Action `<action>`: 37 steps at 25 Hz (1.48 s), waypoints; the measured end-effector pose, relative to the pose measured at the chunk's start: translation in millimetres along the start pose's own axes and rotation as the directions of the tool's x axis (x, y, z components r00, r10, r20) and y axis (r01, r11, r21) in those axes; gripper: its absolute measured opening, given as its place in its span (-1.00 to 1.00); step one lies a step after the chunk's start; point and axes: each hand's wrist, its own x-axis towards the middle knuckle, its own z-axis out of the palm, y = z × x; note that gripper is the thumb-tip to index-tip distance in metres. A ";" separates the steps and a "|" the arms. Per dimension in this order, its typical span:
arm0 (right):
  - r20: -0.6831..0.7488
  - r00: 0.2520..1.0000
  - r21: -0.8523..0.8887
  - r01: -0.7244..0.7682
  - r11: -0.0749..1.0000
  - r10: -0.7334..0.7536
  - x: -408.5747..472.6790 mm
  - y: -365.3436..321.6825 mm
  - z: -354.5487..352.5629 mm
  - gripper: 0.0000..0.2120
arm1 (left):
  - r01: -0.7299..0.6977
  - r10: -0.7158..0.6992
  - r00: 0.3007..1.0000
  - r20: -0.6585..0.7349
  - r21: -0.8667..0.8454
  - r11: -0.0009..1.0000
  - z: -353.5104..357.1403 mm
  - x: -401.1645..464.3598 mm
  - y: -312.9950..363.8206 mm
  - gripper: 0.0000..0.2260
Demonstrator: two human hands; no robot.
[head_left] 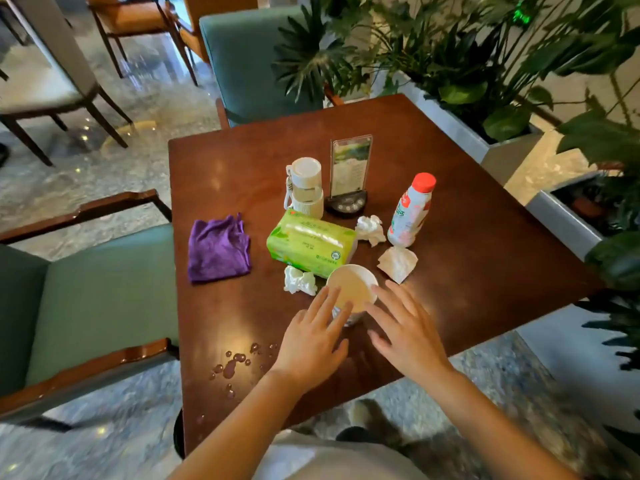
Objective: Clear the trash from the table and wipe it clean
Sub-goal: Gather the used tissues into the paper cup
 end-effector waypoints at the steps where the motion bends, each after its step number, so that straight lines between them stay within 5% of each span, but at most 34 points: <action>1: 0.008 1.000 0.005 0.030 1.000 -0.030 2.1 4.3 2.0 -0.61 | 0.015 -0.015 1.000 0.023 0.005 1.000 3.3 2.1 1.8 -0.49; 8: -0.126 0.972 0.139 0.217 0.966 -0.200 20.9 25.8 13.2 -0.85 | 0.052 -0.051 0.998 0.021 -0.037 0.998 12.5 6.6 5.9 -0.54; 11: -0.134 0.963 0.230 0.259 0.938 -0.233 25.4 28.5 20.1 -0.84 | 0.102 -0.112 0.993 -0.030 -0.232 0.967 11.9 8.5 6.1 -0.52; 16: -0.203 0.949 0.292 0.295 0.910 -0.243 40.4 28.7 5.5 -0.83 | 0.439 -0.512 0.856 0.068 -0.620 0.651 4.5 21.0 7.1 -0.16; 21: -0.262 0.932 0.339 0.332 0.880 -0.251 48.6 26.7 -10.7 -0.78 | 0.365 -0.543 0.836 0.075 -0.816 0.449 -5.2 41.9 13.6 -0.38; 32: -0.217 0.976 0.520 0.130 0.845 -0.016 53.9 42.6 -15.2 -0.81 | 0.424 -0.601 0.781 0.170 -0.851 0.309 -0.6 59.6 16.1 -0.39; 37: -0.090 0.951 0.280 -0.260 0.924 0.295 43.4 86.5 30.4 -0.57 | 0.440 -0.741 0.642 0.194 -0.885 0.149 9.2 58.0 13.4 -0.41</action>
